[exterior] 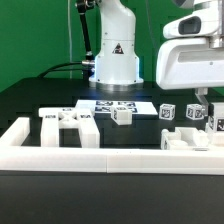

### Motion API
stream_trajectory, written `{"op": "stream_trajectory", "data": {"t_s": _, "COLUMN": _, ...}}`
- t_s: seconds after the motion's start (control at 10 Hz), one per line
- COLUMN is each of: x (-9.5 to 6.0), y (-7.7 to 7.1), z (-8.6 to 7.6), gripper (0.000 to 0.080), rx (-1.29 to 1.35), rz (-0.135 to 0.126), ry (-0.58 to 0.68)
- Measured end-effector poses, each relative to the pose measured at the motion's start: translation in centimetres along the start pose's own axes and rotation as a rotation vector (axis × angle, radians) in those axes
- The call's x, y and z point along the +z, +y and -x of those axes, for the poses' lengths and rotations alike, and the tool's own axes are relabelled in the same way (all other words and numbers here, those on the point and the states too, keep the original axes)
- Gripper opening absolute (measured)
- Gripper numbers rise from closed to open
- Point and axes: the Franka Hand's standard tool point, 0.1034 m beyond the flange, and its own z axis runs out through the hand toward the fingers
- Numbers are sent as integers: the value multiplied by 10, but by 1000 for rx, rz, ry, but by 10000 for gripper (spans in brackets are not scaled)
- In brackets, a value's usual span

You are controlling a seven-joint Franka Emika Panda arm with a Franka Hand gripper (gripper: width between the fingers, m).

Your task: Assemble chair

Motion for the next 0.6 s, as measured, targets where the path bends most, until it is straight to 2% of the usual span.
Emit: {"op": "stream_trajectory", "data": {"t_s": 0.6, "x": 0, "y": 3, "z": -1, "gripper": 290, "rx": 516, "rz": -3, "ry": 4}}
